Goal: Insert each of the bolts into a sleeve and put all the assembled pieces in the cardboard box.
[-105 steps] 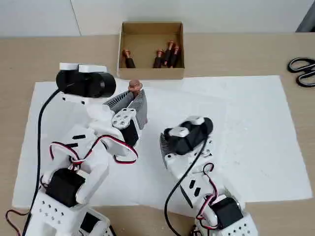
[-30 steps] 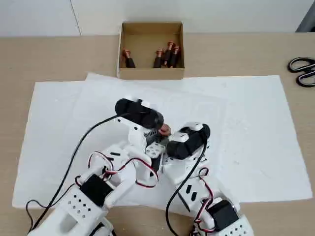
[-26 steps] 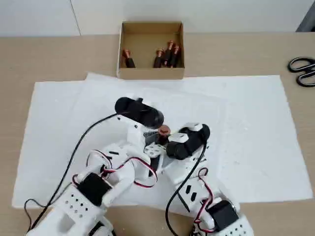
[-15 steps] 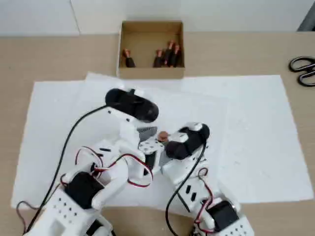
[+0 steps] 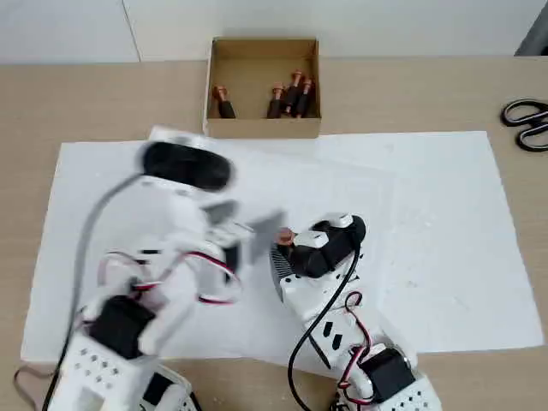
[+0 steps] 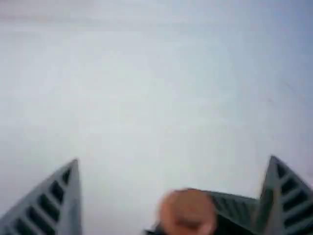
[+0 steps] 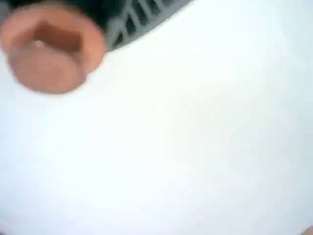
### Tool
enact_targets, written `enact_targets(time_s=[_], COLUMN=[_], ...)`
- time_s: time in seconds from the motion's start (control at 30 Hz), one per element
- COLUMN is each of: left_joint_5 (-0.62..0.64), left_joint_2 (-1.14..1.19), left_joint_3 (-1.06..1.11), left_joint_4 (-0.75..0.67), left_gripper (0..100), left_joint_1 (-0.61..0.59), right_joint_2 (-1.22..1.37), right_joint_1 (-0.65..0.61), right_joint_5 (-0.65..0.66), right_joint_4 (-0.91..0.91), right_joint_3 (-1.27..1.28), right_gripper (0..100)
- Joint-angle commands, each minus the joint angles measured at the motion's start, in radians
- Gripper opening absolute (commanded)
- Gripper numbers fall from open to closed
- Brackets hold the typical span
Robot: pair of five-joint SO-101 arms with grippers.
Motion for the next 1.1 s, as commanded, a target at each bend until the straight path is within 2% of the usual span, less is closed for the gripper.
enact_targets(time_s=[0.0,0.13,0.3,0.43,0.53,0.83,1.07], left_joint_5=[-0.13,-0.331,-0.342,-0.336,-0.336,-0.338,-0.338], left_joint_2=[-0.089,-0.166,-0.23,-0.282,-0.327,-0.451,-0.509], left_joint_3=[-0.039,-0.005,-0.005,-0.004,-0.004,0.053,0.09], left_joint_4=[0.021,0.112,0.253,0.269,0.272,0.293,0.287], left_gripper=[24,24,24,24,24,24,24], left_joint_1=[-0.196,-0.358,-0.407,-0.407,-0.407,-0.416,-0.532], right_joint_2=[-0.015,-0.012,0.143,0.464,0.745,1.488,1.949], right_joint_1=[0.044,0.128,0.213,0.219,0.219,0.22,0.22], right_joint_5=[0.0,0.0,0.038,0.068,0.069,0.069,0.069], right_joint_4=[-0.022,-0.013,-0.013,-0.041,-0.131,-0.567,-0.745], right_joint_3=[-0.015,-0.044,-0.261,-0.549,-0.77,-1.226,-1.514], right_gripper=[0.4,0.4,0.4,0.4,0.4,0.4,0.4])
